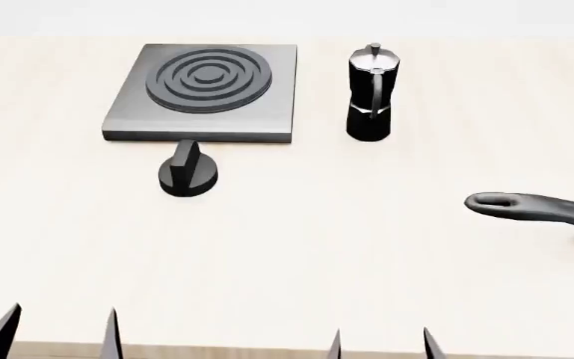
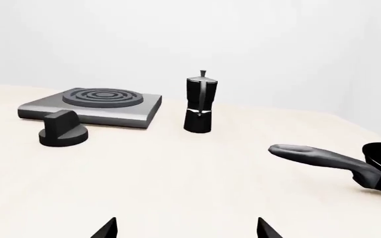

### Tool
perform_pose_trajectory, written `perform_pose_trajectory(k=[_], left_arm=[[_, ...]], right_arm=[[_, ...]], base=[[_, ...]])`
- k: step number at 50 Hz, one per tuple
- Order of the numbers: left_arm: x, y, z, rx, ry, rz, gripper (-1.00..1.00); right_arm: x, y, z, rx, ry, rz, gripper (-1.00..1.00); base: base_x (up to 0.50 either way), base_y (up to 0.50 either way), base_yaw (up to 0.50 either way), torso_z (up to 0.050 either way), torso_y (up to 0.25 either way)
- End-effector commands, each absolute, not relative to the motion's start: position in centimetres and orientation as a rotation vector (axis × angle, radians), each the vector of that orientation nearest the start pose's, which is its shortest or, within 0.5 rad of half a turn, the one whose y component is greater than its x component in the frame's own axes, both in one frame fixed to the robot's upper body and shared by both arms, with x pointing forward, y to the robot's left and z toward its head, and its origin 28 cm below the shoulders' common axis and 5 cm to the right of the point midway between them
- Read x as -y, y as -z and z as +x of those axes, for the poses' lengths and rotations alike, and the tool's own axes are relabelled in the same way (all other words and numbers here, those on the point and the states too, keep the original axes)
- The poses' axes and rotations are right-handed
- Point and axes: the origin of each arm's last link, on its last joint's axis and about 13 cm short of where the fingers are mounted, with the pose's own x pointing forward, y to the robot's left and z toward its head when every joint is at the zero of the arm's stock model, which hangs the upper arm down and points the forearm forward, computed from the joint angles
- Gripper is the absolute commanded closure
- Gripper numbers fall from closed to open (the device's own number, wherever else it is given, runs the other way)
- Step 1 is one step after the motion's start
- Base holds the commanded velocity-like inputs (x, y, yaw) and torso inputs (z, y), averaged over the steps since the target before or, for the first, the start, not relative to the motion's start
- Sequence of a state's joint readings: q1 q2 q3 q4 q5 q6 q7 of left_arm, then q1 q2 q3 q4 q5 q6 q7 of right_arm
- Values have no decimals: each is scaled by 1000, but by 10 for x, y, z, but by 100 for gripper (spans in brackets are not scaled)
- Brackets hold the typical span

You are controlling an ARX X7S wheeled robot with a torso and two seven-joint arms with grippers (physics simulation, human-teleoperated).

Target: Put the moka pot on the stove.

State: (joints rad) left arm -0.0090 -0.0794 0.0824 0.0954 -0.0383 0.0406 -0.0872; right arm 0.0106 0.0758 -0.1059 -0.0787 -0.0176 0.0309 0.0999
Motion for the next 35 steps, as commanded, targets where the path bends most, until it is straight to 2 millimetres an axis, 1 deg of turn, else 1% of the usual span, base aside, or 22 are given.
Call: perform_pose_trajectory(k=[1,8,35], left_arm=[[-207,-43,213,159,4,12,-100],[-207,-40,214,154,2,13,-100],[-208,-38,215,150,7,5,-100]], right_arm=[[96,-35,214,90,-1,-96,-100],[96,-35,213,114,-39,-98,-100],[95,-35,214,117,-45,-102,-100]], base=[[0,0,0,0,0],[65,0,0,0,0],[303,0,0,0,0]])
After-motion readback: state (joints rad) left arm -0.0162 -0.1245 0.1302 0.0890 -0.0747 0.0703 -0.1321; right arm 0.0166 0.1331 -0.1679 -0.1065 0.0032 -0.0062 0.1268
